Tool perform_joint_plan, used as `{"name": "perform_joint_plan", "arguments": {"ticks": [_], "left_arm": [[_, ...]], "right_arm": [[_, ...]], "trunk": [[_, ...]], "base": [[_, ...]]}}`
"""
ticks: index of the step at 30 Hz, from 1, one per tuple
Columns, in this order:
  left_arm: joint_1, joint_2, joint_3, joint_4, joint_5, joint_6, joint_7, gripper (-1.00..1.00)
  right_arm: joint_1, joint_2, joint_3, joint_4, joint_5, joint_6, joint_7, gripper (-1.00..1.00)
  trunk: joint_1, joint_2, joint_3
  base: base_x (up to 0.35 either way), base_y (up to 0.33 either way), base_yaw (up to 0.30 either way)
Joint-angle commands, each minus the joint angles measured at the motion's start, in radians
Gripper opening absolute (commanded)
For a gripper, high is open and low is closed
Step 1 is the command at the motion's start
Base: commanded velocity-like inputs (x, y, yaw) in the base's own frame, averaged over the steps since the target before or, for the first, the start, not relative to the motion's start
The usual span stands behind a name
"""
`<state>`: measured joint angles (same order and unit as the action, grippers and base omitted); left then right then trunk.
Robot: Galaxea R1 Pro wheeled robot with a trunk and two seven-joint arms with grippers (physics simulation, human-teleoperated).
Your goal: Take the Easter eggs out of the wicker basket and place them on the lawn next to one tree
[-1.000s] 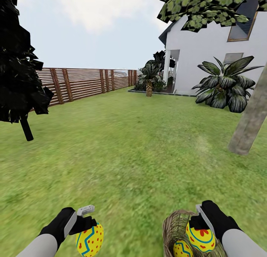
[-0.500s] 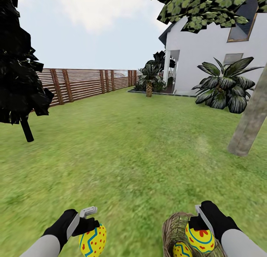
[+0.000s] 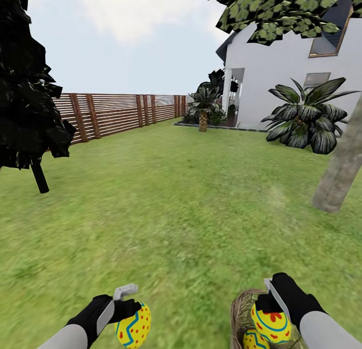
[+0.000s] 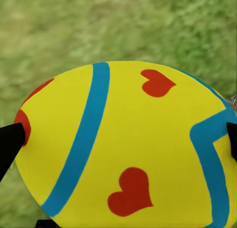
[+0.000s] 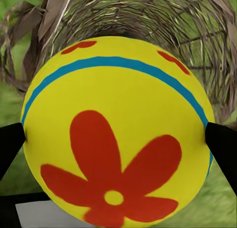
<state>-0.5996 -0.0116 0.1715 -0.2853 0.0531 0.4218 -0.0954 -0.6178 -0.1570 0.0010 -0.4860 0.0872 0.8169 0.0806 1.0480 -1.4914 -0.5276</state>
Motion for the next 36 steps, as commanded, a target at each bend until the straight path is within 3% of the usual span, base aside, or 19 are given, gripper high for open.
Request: {"name": "perform_joint_plan", "arguments": {"ticks": [1, 10, 21, 24, 36], "left_arm": [[0.0, -0.001, 0.005, -0.002, 0.005, 0.006, -0.002, -1.0], [-0.001, -0.001, 0.006, -0.003, 0.009, 0.006, 0.006, -1.0], [0.0, -0.016, 0.008, -0.003, 0.008, 0.014, 0.006, -1.0], [0.0, -0.02, 0.008, -0.003, 0.008, 0.014, 0.006, -1.0], [0.0, -0.035, 0.007, -0.001, 0.008, 0.015, 0.006, -1.0]], "right_arm": [[0.0, 0.0, 0.0, -0.002, 0.009, 0.005, 0.008, -1.0], [0.0, -0.001, -0.001, -0.002, 0.008, 0.005, 0.008, -1.0], [0.0, -0.001, -0.001, -0.002, 0.008, 0.007, 0.008, -1.0], [0.0, -0.001, -0.001, -0.002, 0.009, 0.007, 0.008, -1.0], [0.0, -0.001, -0.001, -0.002, 0.009, 0.008, 0.008, -1.0]], "trunk": [[0.0, -0.001, -0.001], [0.0, -0.001, -0.001], [0.042, -0.078, -0.036], [0.042, -0.078, -0.036], [-0.004, 0.006, 0.002]], "base": [[0.0, 0.335, 0.0], [0.0, 0.117, 0.0], [0.0, 0.0, 0.0], [0.0, 0.0, 0.0], [0.0, 0.0, 0.0]]}}
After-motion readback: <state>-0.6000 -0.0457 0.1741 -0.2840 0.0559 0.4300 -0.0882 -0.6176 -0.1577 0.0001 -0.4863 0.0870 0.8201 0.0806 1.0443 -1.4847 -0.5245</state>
